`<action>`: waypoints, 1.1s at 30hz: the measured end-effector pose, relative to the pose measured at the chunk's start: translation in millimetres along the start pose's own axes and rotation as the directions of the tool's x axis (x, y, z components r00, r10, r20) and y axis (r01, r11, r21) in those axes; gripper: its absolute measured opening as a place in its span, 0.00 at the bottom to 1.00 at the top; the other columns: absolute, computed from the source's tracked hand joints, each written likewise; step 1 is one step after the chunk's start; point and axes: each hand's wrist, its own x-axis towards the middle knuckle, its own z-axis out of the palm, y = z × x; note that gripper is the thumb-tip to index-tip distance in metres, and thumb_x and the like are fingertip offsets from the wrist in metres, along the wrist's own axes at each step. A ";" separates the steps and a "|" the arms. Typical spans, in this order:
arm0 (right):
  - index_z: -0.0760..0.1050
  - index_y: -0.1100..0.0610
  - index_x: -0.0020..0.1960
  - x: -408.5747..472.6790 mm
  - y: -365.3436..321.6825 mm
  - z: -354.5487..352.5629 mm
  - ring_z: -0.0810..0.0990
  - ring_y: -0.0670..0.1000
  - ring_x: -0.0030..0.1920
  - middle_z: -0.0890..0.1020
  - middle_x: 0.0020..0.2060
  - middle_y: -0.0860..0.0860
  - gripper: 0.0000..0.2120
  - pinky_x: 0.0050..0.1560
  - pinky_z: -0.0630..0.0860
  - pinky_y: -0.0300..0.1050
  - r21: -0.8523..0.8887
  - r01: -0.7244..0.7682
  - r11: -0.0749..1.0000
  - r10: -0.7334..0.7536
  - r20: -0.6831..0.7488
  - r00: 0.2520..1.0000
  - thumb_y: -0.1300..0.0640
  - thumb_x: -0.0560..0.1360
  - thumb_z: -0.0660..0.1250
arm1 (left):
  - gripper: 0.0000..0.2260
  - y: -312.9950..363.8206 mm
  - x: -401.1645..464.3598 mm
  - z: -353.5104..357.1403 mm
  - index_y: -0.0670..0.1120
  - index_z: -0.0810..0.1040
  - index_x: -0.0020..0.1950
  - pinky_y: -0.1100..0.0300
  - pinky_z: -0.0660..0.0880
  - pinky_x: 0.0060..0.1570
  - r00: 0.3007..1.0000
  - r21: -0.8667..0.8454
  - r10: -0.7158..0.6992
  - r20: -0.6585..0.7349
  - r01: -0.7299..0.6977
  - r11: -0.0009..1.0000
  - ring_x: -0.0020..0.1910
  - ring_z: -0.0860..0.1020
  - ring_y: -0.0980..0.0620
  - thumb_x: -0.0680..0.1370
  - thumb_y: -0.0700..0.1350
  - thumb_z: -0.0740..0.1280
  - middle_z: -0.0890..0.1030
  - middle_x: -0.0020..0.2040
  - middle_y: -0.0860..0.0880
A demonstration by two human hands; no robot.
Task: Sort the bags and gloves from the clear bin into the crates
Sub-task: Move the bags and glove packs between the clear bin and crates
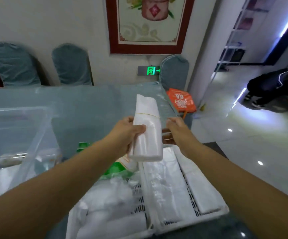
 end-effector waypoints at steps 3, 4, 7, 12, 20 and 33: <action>0.66 0.49 0.64 4.9 24.0 -36.8 0.82 0.52 0.41 0.80 0.46 0.53 0.16 0.36 0.81 0.46 0.086 -0.079 0.993 0.077 0.028 0.997 0.57 0.77 0.62 | 0.15 -45.0 13.8 52.6 0.43 0.70 0.56 0.61 0.78 0.33 0.994 -0.021 -0.045 0.104 0.048 0.999 0.38 0.82 0.52 0.72 0.30 0.64 0.81 0.46 0.46; 0.65 0.49 0.66 5.9 31.6 -49.1 0.82 0.54 0.45 0.80 0.48 0.54 0.20 0.43 0.81 0.51 0.092 -0.083 0.992 0.082 0.008 0.997 0.60 0.76 0.64 | 0.17 -58.7 18.2 66.8 0.43 0.69 0.59 0.59 0.77 0.36 0.988 0.004 -0.065 0.140 0.065 0.998 0.42 0.81 0.50 0.72 0.30 0.64 0.81 0.48 0.45; 0.65 0.48 0.67 3.7 51.1 -87.9 0.80 0.59 0.50 0.81 0.49 0.59 0.26 0.51 0.79 0.58 0.036 -0.066 0.997 0.069 -0.086 0.994 0.67 0.73 0.65 | 0.16 -98.2 29.2 95.0 0.45 0.70 0.60 0.56 0.79 0.39 0.956 0.096 -0.118 0.268 0.096 0.991 0.43 0.80 0.51 0.74 0.33 0.63 0.81 0.47 0.47; 0.66 0.40 0.62 -3.1 81.0 -137.2 0.78 0.46 0.49 0.77 0.56 0.52 0.28 0.36 0.75 0.31 -0.221 0.002 0.975 -0.029 -0.120 0.992 0.69 0.72 0.62 | 0.20 -164.4 41.6 99.4 0.51 0.71 0.65 0.52 0.72 0.59 0.796 0.786 -0.111 0.595 -0.547 0.288 0.61 0.74 0.49 0.75 0.35 0.60 0.76 0.63 0.49; 0.67 0.44 0.67 -1.4 133.3 -141.2 0.73 0.38 0.46 0.71 0.61 0.44 0.27 0.39 0.69 0.26 -0.380 -0.054 0.924 -0.020 -0.189 0.982 0.67 0.73 0.61 | 0.29 -204.4 70.1 119.1 0.45 0.62 0.72 0.47 0.51 0.71 0.385 0.284 -0.366 0.847 -0.910 -0.301 0.73 0.58 0.46 0.73 0.37 0.66 0.62 0.74 0.45; 0.63 0.42 0.70 -3.4 172.3 -101.9 0.74 0.46 0.53 0.72 0.63 0.47 0.26 0.49 0.70 0.36 -0.597 -0.044 0.801 -0.055 -0.146 0.988 0.62 0.76 0.60 | 0.11 -188.1 73.5 98.0 0.54 0.79 0.45 0.60 0.75 0.52 0.289 0.214 -0.168 0.943 -0.907 -0.362 0.47 0.78 0.52 0.64 0.46 0.73 0.80 0.47 0.54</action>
